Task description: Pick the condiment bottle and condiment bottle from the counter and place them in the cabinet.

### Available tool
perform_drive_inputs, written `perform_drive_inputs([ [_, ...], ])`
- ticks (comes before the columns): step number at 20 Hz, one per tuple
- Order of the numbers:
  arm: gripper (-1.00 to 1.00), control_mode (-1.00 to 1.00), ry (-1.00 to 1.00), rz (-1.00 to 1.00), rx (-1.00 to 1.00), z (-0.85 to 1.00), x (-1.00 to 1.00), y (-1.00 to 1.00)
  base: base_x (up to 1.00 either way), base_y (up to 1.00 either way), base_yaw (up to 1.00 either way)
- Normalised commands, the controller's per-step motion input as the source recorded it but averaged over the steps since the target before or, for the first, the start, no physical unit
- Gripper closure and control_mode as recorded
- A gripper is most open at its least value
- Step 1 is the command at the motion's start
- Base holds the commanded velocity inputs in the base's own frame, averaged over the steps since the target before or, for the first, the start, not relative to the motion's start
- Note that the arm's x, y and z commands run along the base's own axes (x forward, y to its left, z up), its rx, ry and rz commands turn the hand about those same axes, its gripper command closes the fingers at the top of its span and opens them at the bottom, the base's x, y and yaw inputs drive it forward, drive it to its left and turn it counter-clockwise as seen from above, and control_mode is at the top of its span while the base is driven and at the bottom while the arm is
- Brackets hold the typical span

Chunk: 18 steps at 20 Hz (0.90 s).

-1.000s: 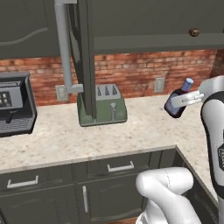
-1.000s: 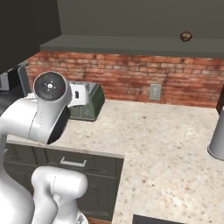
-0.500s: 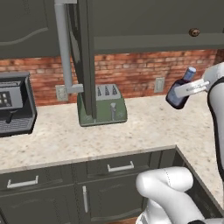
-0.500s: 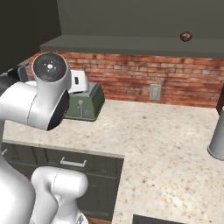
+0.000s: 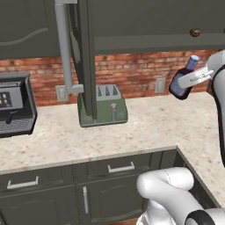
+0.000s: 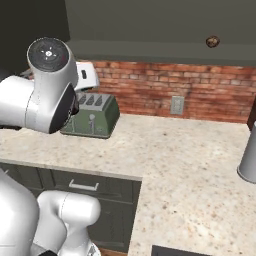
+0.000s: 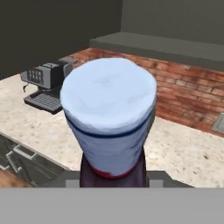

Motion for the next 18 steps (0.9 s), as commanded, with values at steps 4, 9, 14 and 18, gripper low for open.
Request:
perform_drive_inputs([
  [4, 1.00, -1.00, -0.05, 0.03, -0.06, 0.31, 0.00, 0.00, 0.00, 0.00, 0.00],
  [9, 1.00, -1.00, -0.04, 0.05, 0.00, 0.19, 0.05, 0.00, 0.00, 0.00, 0.00],
  [14, 1.00, -1.00, -0.04, 0.04, 0.00, 0.16, 0.12, 0.00, 0.00, 0.00, 0.00],
  [18, 1.00, -1.00, -0.06, 0.03, 0.00, 0.23, 0.10, 0.00, 0.00, 0.00, 0.00],
])
